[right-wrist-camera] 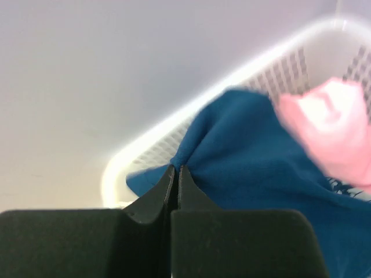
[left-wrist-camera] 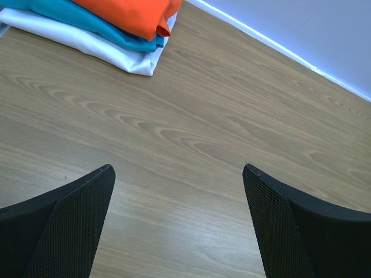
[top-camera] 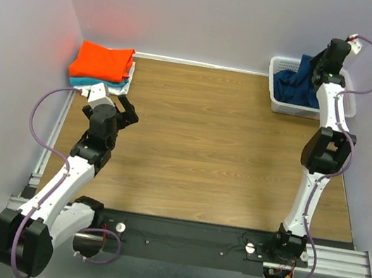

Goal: Fold and stack the t-shirts
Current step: Grab the tshirt from the pile, then move the tshirt to the center of the board

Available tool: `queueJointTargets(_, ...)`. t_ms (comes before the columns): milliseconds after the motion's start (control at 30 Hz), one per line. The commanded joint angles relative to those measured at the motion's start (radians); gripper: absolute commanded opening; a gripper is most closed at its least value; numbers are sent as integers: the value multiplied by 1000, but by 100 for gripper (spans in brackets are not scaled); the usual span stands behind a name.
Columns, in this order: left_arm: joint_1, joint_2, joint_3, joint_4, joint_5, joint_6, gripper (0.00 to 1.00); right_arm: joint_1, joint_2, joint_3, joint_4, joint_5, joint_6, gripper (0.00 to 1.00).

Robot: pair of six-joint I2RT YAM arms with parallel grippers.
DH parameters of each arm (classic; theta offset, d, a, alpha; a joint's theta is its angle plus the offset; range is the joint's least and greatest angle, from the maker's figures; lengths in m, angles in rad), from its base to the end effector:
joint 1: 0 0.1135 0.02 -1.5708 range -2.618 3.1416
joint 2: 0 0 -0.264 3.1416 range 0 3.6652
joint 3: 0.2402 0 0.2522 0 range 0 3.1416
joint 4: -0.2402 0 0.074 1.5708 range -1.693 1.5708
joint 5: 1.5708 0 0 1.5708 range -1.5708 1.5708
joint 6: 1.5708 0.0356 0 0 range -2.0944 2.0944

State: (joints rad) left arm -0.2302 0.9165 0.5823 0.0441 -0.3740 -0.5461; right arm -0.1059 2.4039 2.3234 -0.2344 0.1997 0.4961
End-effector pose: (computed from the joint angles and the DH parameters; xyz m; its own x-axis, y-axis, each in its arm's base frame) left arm 0.2104 -0.0360 0.2687 -0.1713 -0.4564 -0.8731 -0.2544 0.8767 -0.4083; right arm 0.5640 -0.0671 0.2974 -0.1323 0.4832 -0.8654 0.4027 0.8240 0.3986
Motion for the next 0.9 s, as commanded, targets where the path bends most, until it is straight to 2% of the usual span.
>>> queueJointTargets(0,3,-25,8,19,-2,8,98,-2,-94,17,9,-14,-24,6)
queueJointTargets(167,3,-41,4,16,0,8,98,-2,-150,17,9,-39,-30,1)
queueJointTargets(467,3,-82,-4,14,15,6,98,9,-314,38,6,-170,-11,1)
queueJointTargets(600,3,-82,-12,23,37,2,98,50,-422,17,7,-194,-57,1)
queueJointTargets(800,3,-94,-4,17,63,2,98,66,-546,20,9,-325,-8,1)
queueJointTargets(867,3,-99,-2,17,70,2,98,72,-563,33,7,-426,10,1)
